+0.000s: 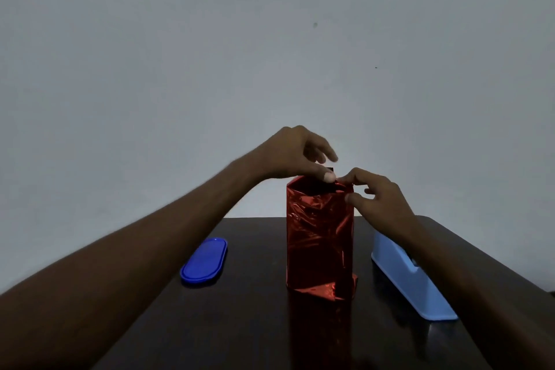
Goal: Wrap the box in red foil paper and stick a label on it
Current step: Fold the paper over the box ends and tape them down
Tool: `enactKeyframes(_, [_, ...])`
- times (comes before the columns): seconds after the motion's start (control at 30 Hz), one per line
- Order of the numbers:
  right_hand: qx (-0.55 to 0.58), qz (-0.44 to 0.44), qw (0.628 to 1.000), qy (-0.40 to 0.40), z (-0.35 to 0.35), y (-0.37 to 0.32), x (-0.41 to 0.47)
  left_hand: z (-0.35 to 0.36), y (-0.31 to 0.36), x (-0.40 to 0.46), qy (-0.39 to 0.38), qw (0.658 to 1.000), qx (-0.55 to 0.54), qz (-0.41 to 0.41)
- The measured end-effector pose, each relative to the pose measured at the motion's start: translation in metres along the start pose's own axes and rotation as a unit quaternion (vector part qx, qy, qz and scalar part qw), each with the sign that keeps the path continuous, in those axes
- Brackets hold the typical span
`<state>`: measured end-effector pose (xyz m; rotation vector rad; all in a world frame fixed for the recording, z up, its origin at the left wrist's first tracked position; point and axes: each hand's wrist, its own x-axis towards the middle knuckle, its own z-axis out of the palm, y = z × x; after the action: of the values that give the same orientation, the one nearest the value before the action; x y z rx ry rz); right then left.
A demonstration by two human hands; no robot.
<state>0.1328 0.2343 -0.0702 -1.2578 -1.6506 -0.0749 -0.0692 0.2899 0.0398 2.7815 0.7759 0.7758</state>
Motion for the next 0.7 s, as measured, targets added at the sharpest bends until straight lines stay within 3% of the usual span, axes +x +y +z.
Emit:
enactKeyframes(0.13, [0.023,0.003,0.999,0.021,0.006,-0.001,-0.001,0.009,0.005,0.010,0.083,0.996,0.004,0.029])
enactKeyframes(0.7, [0.049,0.004,0.998,0.049,0.014,0.001,-0.004,0.011,-0.002,0.028,0.070,0.997,0.002,0.025])
